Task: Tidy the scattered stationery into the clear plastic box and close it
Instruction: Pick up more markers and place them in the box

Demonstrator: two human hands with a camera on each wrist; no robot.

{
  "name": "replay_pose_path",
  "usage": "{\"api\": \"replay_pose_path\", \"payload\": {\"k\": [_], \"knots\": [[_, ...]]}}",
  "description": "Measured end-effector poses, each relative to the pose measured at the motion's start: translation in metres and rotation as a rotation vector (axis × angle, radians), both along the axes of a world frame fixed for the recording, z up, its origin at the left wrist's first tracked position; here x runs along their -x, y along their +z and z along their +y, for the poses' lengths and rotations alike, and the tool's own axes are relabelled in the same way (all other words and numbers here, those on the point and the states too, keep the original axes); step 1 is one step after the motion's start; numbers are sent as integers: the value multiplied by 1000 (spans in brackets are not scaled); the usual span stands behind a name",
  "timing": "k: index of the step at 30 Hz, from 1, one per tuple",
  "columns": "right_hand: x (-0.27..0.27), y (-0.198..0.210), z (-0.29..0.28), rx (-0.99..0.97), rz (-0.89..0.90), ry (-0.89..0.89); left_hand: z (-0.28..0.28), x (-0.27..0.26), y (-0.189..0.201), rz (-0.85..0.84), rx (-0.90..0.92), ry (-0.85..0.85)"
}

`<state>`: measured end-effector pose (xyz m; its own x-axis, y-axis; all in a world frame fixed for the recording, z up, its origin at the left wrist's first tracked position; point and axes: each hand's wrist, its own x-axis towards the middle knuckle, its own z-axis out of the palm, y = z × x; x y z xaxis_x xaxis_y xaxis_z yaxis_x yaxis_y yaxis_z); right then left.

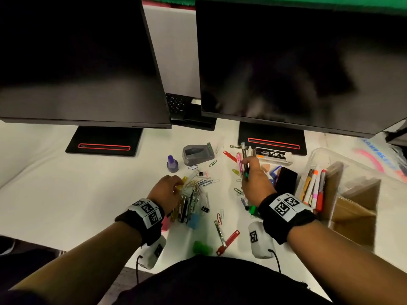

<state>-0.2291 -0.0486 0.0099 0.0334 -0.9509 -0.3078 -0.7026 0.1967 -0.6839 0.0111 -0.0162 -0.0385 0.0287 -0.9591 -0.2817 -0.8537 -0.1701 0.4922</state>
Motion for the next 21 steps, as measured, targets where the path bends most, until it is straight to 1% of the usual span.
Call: {"api": "replay_pose_path", "payload": {"k": [1, 2, 5, 7, 11, 14, 17, 20, 21], "knots": [[3, 2, 0, 1, -21, -21, -1, 3, 1, -38, 19, -48], [5, 3, -1, 7, -40, -39, -2, 6, 2, -82, -2, -93], [12, 5, -1, -7, -93, -78, -3, 18, 4, -256, -194, -209], [17, 6, 0, -21, -138, -86, -4, 26, 6, -346, -260, -240], [24, 16, 1, -16, -238, -127, -5, 34, 1, -394, -287, -212], [35, 28, -1, 36, -296, -167, -8, 38, -1, -409, -293, -192], [51, 44, -2, 52, -354, -244, -9, 41, -2, -420, -279, -197], [66, 63, 3, 19, -547, -395, -10, 43, -6, -392, -286, -200], [70, 68, 6, 11, -587, -419, -11, 44, -6, -381, -293, -204]]}}
